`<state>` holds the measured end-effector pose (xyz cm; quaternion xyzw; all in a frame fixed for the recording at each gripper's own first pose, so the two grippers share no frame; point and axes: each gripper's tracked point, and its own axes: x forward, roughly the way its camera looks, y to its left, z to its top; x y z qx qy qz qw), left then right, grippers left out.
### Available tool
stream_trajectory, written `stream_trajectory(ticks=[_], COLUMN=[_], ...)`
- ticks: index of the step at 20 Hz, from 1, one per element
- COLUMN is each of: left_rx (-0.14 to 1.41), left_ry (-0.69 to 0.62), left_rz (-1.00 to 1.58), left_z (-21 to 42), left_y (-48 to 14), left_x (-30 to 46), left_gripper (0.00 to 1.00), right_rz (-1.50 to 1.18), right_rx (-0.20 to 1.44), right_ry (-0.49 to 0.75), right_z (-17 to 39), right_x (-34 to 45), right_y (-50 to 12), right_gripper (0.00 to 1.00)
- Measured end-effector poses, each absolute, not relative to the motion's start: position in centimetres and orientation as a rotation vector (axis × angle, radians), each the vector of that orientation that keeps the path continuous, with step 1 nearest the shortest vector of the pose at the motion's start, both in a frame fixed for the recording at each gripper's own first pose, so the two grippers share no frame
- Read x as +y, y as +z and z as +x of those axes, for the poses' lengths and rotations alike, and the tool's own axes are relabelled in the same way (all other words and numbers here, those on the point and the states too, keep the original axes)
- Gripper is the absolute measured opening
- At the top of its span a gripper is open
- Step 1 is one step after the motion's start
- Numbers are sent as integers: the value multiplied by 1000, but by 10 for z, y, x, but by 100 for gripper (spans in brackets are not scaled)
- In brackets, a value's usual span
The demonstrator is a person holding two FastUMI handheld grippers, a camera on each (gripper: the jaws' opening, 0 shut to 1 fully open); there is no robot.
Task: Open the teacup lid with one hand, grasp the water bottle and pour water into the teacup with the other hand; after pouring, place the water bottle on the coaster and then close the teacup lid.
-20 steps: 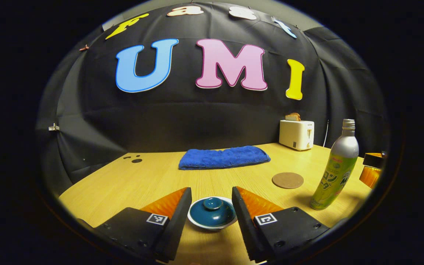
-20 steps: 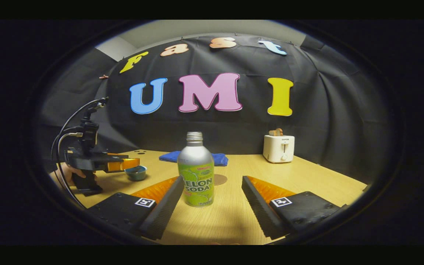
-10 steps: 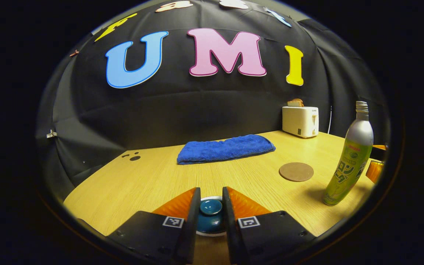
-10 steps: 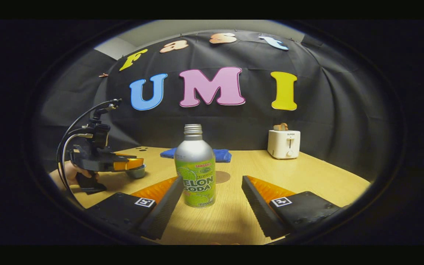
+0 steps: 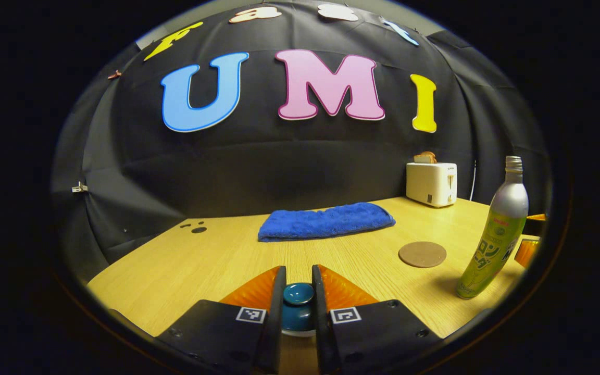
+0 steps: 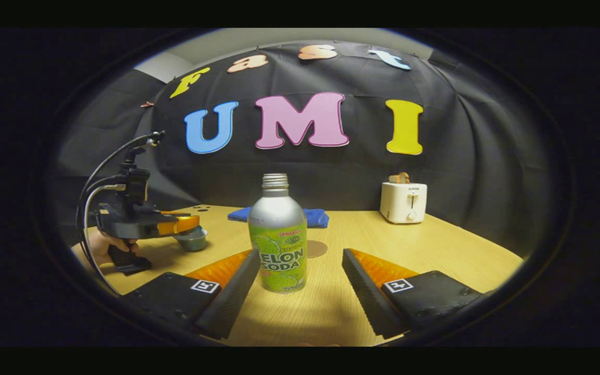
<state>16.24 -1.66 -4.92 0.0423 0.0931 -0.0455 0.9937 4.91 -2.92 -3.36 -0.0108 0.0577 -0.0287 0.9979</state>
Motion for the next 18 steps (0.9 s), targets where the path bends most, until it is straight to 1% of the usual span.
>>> stream_trajectory(ticks=[3, 9, 15, 16, 17, 18], left_rx=[107, 66, 60, 66, 70, 76], left_ry=[-48, -11, 7, 8, 7, 7], left_rz=[130, 137, 125, 119, 113, 106], left_z=[145, 111, 91, 89, 88, 86], left_y=[-18, -1, -1, -4, -6, -8], left_x=[-5, 11, 25, 26, 28, 29], left_gripper=[31, 30, 30, 30, 33, 30], right_rz=[-39, -61, -62, -62, -60, -60], right_rx=[107, 101, 106, 107, 102, 102], right_ry=[-47, -63, -30, -20, -12, -5], right_z=[49, 57, 75, 79, 82, 86], right_x=[-22, -24, -10, -7, -3, 0], right_y=[-30, -21, -22, -23, -22, -21], right_gripper=[98, 98, 98, 98, 98, 98])
